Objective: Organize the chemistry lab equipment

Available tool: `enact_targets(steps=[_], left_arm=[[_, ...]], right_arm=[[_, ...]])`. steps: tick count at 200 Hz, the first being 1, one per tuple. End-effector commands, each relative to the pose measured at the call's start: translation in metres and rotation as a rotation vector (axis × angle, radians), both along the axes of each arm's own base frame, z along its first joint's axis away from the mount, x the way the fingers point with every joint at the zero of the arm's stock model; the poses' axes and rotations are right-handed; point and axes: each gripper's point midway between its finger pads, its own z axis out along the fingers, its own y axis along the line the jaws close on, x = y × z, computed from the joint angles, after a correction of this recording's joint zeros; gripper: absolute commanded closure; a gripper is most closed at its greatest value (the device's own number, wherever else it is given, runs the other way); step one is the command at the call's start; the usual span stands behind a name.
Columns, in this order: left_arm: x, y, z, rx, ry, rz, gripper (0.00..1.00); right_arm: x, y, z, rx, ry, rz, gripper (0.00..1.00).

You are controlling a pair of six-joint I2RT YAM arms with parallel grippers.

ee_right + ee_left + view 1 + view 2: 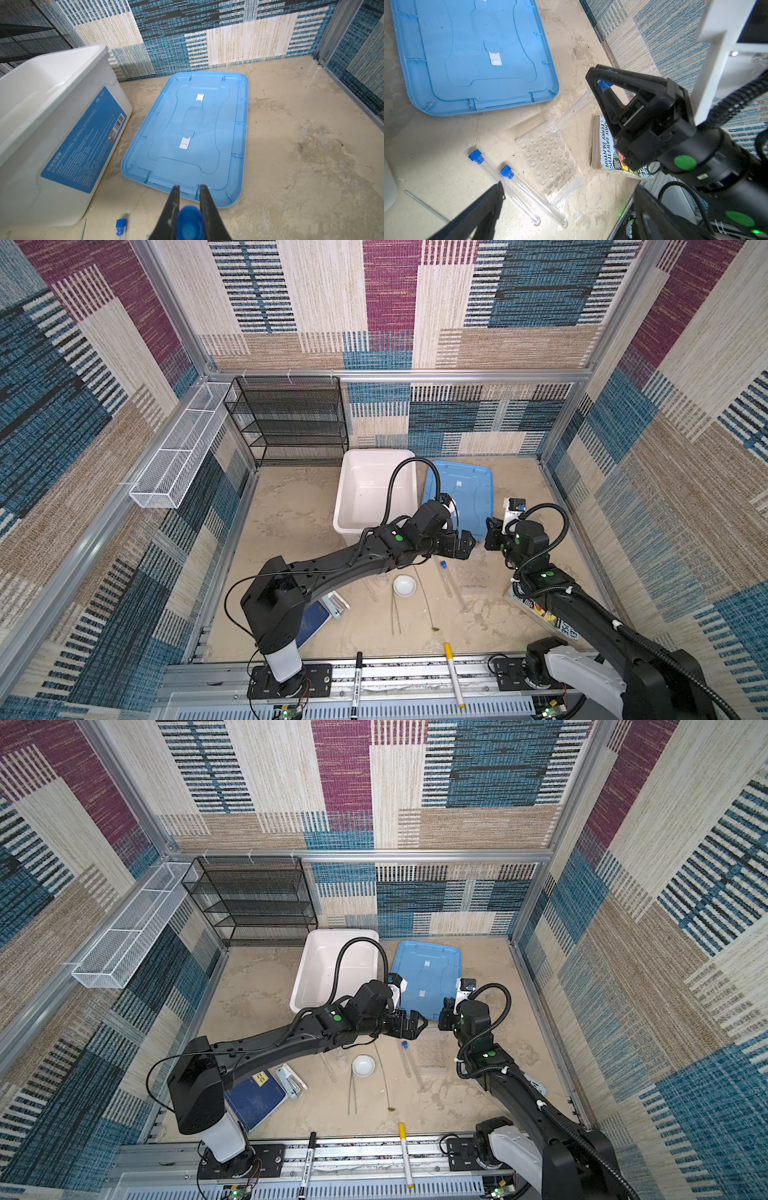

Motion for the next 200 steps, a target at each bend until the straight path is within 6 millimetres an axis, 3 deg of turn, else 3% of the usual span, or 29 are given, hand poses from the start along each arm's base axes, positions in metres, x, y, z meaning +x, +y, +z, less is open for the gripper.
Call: enact_targets(steps=[1,46,106,147,184,200], left_arm=[[0.004,0.001,0.006,-0.013,-0.015,0.023,0.01],[0.004,0.004,0.004,-0.020,-0.014,0.036,0.00],[0.005,0.006,0.002,-0.028,-0.019,0.048,0.00],[0.005,0.008,0.000,-0.023,-0.024,0.054,0.00],[0.005,0.011,-0.002,-0.016,-0.023,0.063,0.00],[0.005,0.013,-0.003,-0.009,-0.029,0.070,0.00]], right_arm=[[0.002,0.002,0.001,-0.014,-0.026,-0.001,0.83],[0.002,0.014,0.000,-0.085,-0.059,0.035,0.85],[0.002,0.007,-0.009,-0.136,-0.087,-0.010,0.85],[0.007,0.015,-0.011,-0.163,-0.111,0.034,0.85],[0.011,0.022,-0.014,-0.144,-0.101,0.058,0.81],[0.008,0.021,-0.016,-0.133,-0.090,0.057,0.74]])
